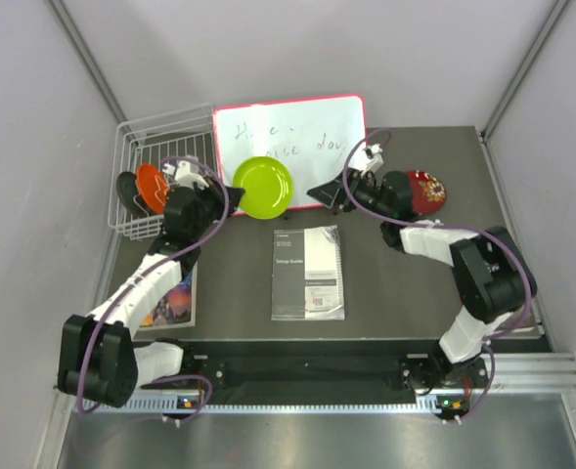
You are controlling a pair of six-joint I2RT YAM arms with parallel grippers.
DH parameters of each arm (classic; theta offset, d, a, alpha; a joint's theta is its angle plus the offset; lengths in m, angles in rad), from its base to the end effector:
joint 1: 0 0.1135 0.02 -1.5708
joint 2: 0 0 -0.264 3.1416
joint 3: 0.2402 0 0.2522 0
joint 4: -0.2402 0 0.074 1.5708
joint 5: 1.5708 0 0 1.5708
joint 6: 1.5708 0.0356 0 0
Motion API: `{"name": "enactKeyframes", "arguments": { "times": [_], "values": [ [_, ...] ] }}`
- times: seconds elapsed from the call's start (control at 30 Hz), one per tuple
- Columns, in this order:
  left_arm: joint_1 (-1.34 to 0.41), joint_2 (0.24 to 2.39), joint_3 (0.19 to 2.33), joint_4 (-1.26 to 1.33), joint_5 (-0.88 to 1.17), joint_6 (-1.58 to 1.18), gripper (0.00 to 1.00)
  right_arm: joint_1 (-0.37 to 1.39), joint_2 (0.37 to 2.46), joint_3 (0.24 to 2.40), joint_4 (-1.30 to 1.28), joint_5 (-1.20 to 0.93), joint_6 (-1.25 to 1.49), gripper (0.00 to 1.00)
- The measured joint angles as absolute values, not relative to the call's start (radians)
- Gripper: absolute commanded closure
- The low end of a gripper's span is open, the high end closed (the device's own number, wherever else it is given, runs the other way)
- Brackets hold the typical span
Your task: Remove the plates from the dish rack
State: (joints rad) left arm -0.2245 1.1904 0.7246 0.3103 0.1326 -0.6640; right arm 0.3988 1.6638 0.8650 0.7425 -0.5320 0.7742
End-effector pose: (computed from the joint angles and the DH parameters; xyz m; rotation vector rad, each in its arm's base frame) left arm 0.2678 -0.0660 0.2853 -0.2900 1.7634 -0.7629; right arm 0.3274 0.1576 0.2368 -0.1153 1.7895 1.3025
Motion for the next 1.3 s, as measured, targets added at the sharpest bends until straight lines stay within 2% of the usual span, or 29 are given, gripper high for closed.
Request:
{"name": "enactKeyframes", "arguments": {
  "times": [0.17,0.23,0.33,0.37,0.43,0.47,0.5,0.53,0.57,0.6,0.63,0.7,0.73,0.8,1.1,1.3],
  "values": [
    [-0.278,1.210,0.694,0.352,0.173,-0.705,1.00,0.442,1.790,0.933,0.861,-0.580,0.849,0.21],
    [-0.291,1.212,0.691,0.361,0.177,-0.709,1.00,0.453,1.804,0.946,0.874,-0.588,0.852,0.28],
    [-0.310,1.218,0.689,0.384,0.179,-0.712,1.00,0.460,1.819,0.967,0.890,-0.591,0.854,0.54],
    [-0.316,1.221,0.688,0.397,0.180,-0.713,1.00,0.460,1.825,0.975,0.895,-0.593,0.857,0.79],
    [-0.326,1.230,0.683,0.417,0.184,-0.715,1.00,0.460,1.835,0.984,0.902,-0.596,0.864,0.98],
    [-0.331,1.236,0.682,0.423,0.184,-0.714,1.00,0.460,1.836,0.984,0.903,-0.599,0.862,1.00],
    [-0.333,1.242,0.680,0.426,0.178,-0.715,0.99,0.459,1.836,0.984,0.897,-0.597,0.863,1.00],
    [-0.331,1.245,0.677,0.431,0.181,-0.722,0.91,0.456,1.836,0.984,0.894,-0.600,0.865,1.00],
    [-0.331,1.247,0.675,0.435,0.181,-0.721,0.79,0.455,1.835,0.984,0.886,-0.597,0.863,1.00],
    [-0.333,1.247,0.675,0.435,0.179,-0.719,0.49,0.455,1.832,0.983,0.871,-0.595,0.857,1.00],
    [-0.333,1.248,0.673,0.435,0.176,-0.715,0.38,0.455,1.824,0.981,0.859,-0.590,0.852,1.00],
    [-0.339,1.245,0.671,0.428,0.160,-0.685,0.20,0.454,1.780,0.959,0.803,-0.552,0.807,1.00],
    [-0.340,1.239,0.671,0.424,0.145,-0.675,0.18,0.448,1.750,0.941,0.775,-0.529,0.785,1.00],
    [-0.342,1.214,0.671,0.405,0.106,-0.640,0.01,0.418,1.668,0.883,0.714,-0.472,0.744,1.00],
    [-0.342,1.079,0.673,0.333,-0.179,-0.394,0.01,0.048,1.314,0.631,0.534,-0.257,0.655,1.00],
    [-0.341,1.089,0.715,0.311,-0.394,-0.208,0.01,-0.083,1.320,0.634,0.438,-0.132,0.592,1.00]
  ]
}}
